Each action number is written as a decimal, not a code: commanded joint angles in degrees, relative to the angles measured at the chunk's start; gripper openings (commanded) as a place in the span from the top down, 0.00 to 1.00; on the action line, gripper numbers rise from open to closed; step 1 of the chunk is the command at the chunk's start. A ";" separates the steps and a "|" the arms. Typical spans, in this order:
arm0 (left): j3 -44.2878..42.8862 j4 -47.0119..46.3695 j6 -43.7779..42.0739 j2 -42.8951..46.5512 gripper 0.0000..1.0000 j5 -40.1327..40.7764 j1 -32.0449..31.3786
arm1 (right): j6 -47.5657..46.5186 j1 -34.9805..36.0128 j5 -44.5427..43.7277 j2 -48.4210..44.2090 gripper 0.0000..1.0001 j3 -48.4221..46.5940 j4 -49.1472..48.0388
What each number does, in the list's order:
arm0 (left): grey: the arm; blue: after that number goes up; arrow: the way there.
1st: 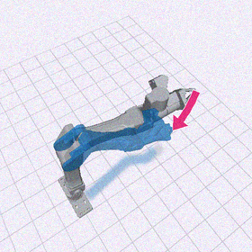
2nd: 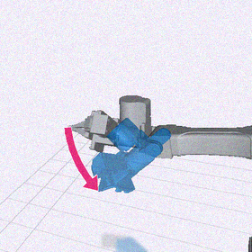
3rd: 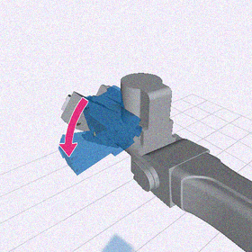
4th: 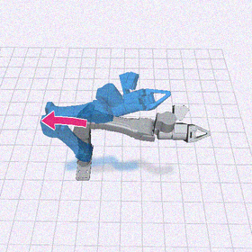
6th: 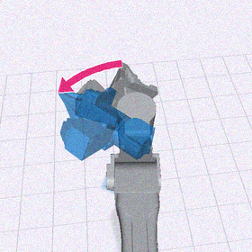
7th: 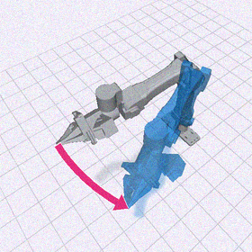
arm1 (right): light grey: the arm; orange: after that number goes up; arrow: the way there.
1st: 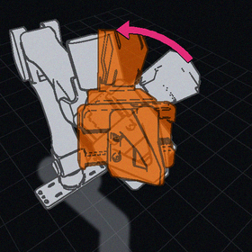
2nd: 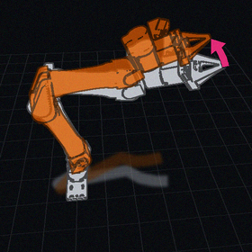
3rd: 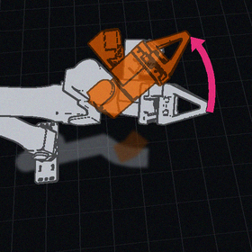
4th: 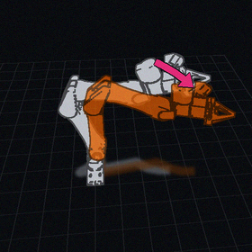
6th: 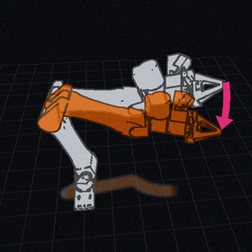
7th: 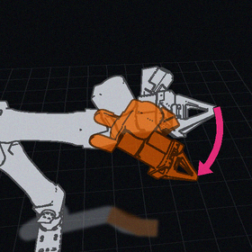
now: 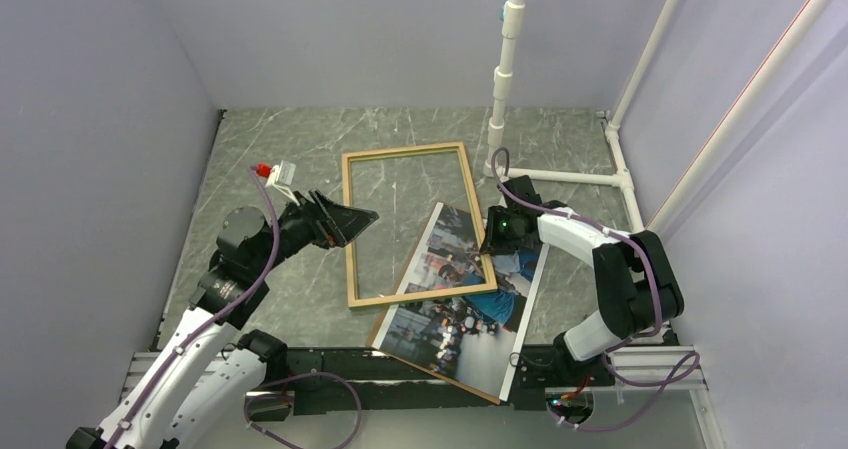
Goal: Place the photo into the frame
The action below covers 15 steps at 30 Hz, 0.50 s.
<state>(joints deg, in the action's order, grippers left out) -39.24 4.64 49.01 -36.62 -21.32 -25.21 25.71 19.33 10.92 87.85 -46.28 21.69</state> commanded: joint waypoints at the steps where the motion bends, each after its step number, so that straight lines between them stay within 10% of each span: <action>1: -0.61 -1.67 0.23 -0.25 0.01 -0.99 -0.09 | 0.21 0.44 -0.86 -1.06 0.84 -0.43 -1.87; 5: -0.73 -1.57 0.38 -0.55 0.01 -1.26 -0.08 | 0.49 0.65 -0.39 -0.91 1.00 -0.90 -1.74; 15: -0.39 -1.31 0.82 -0.86 0.01 -1.08 -0.09 | 2.61 1.88 1.00 -2.38 1.00 -3.84 -0.59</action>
<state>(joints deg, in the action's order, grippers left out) -39.24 4.99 49.25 -37.39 -21.41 -25.21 26.00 20.34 10.72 87.83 -46.50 21.74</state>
